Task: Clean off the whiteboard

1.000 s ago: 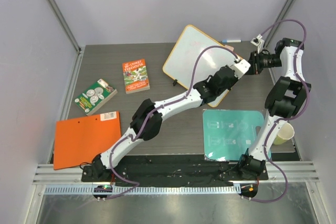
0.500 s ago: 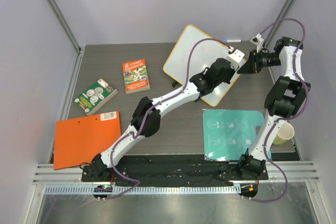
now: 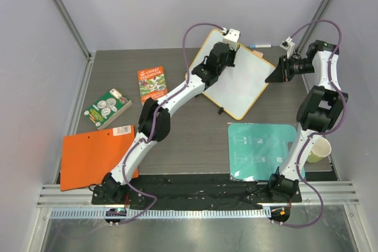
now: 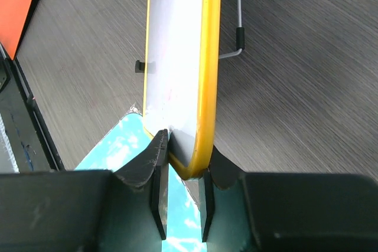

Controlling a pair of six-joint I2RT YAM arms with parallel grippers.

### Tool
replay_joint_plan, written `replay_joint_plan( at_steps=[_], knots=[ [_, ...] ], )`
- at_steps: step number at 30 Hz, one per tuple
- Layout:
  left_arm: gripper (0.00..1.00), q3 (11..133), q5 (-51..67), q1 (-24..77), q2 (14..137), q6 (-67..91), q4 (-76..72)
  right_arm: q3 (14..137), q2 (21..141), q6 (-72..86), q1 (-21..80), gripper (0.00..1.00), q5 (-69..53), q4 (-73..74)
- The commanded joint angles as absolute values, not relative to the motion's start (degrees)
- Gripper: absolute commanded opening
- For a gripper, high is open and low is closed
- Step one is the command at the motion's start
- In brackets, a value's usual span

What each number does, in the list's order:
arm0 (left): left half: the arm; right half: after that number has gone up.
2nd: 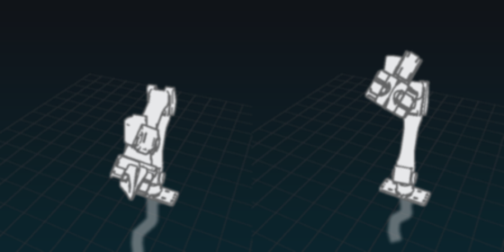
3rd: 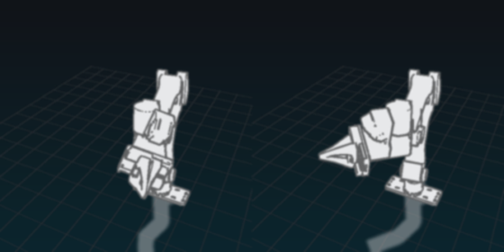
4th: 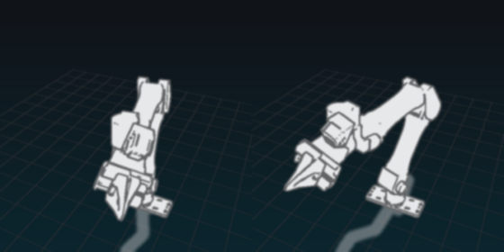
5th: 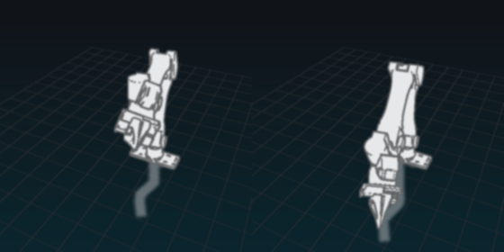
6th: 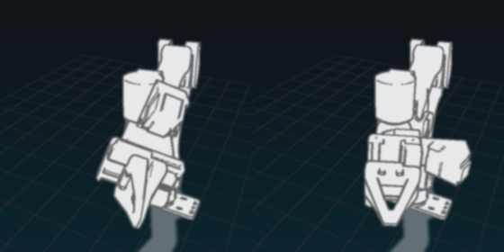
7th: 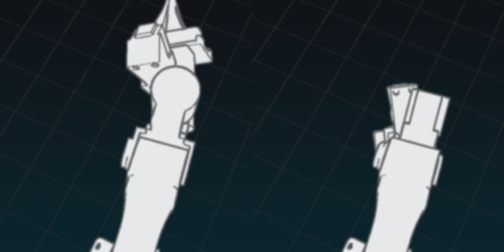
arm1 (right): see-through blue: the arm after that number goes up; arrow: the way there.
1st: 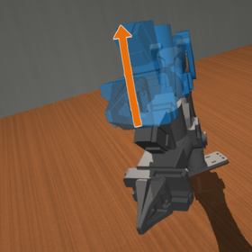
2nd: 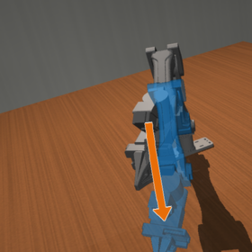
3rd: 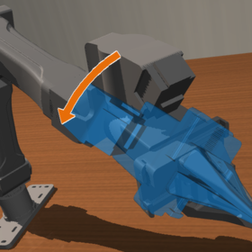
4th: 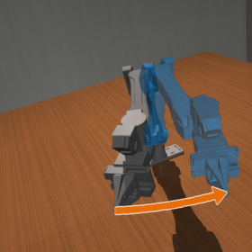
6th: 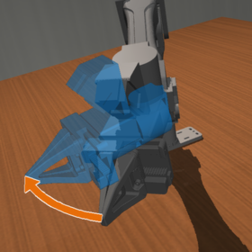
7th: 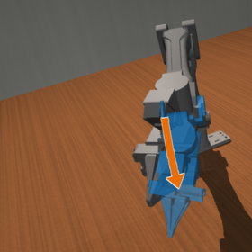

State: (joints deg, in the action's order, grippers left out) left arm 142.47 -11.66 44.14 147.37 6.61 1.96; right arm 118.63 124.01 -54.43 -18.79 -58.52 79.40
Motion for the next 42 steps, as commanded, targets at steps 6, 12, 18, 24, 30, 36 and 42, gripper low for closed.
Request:
replay_joint_plan(
  at_steps=[6,12,18,24,30,36,42],
  knots=[
    [0.0,138.17,-15.21,37.8,152.4,8.87,7.91,119.88,120.32,-66.45,-16.17,0.01,-48.69,86.22],
    [0.0,138.25,-13.71,34.55,151.79,10.63,7.21,119.36,120.23,-67.06,-16.26,0.01,-48.08,86.22],
    [0.0,138.16,-10.21,33.4,151.61,10.11,7.21,119.35,120.67,-67.24,-16.26,0.01,-48.16,86.13],
    [0.0,136.24,2.78,35.67,149.86,2.83,8.17,120.06,120.94,-67.24,-16.17,0.01,-48.16,86.22],
    [0.0,140.17,12.2,37.97,149.5,-5.79,16.07,120.06,120.76,-67.15,-16.26,0.01,-48.08,86.22],
    [0.0,135.02,11.53,38.76,146.08,-6.43,12.15,119.79,120.41,-67.24,-16.26,0.01,-48.16,86.22],
    [0.0,132.27,2.38,38.85,145.19,3.42,0.29,119.44,120.59,-67.5,-16.26,0.01,-48.34,86.22]
  ],
)
